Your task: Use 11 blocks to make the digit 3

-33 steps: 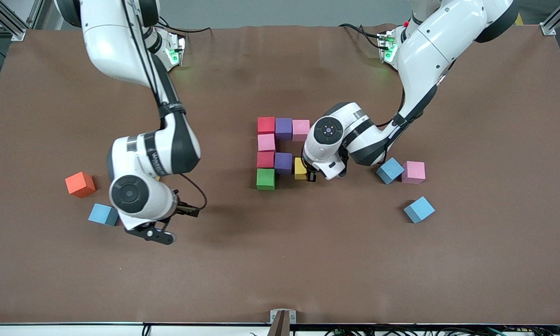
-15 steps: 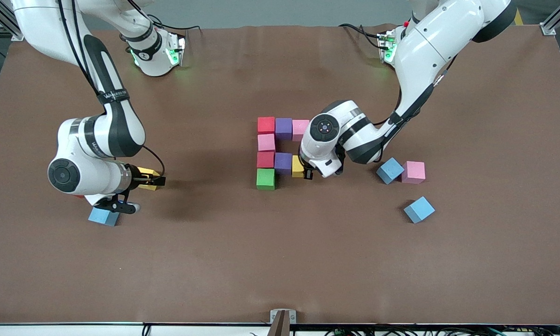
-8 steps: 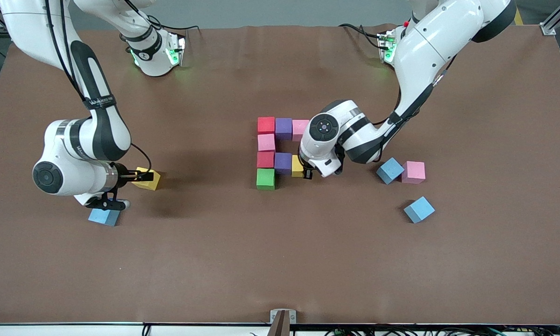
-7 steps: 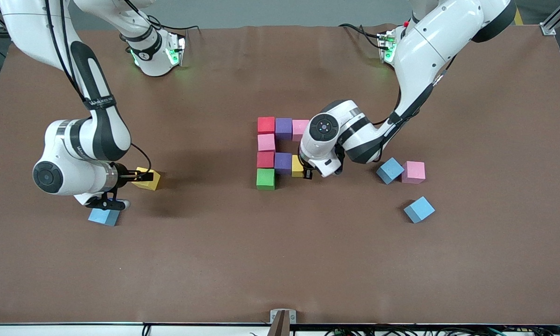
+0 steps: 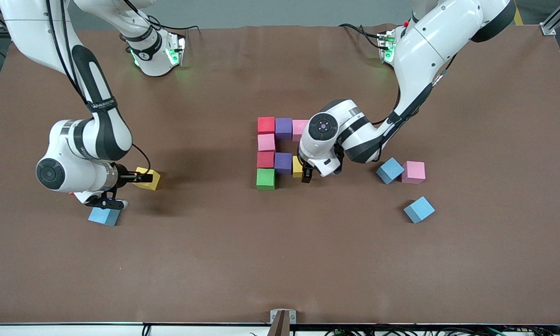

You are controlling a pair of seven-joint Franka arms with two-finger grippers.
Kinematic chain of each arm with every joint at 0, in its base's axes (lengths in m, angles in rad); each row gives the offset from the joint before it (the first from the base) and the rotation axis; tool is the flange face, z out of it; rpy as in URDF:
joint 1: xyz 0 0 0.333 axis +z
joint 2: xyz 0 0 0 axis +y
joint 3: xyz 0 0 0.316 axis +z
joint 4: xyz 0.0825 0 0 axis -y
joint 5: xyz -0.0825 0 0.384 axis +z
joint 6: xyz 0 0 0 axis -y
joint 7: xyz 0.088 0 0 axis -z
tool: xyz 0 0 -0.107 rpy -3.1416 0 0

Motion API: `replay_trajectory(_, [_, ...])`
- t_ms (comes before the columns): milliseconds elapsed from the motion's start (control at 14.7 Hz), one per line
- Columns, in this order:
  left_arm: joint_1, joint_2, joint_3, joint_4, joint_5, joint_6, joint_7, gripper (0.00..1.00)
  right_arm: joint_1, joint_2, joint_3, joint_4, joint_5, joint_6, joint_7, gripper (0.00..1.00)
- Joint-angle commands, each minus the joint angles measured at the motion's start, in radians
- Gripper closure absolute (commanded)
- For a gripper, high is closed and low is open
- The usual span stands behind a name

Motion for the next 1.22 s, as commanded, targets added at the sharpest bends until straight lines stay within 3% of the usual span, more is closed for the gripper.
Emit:
replay_trajectory(0, [-0.003, -0.03, 0.003, 0.022, 0.016, -0.009, 0.038, 0.0, -0.029, -0.032, 0.025, -0.035, -0.02, 0.014, -0.006, 0.0])
replay_trajectory(1155, [-0.005, -0.015, 0.007, 0.102, 0.014, -0.009, 0.151, 0.0, -0.027, 0.022, 0.025, -0.048, -0.019, 0.036, -0.006, 0.0])
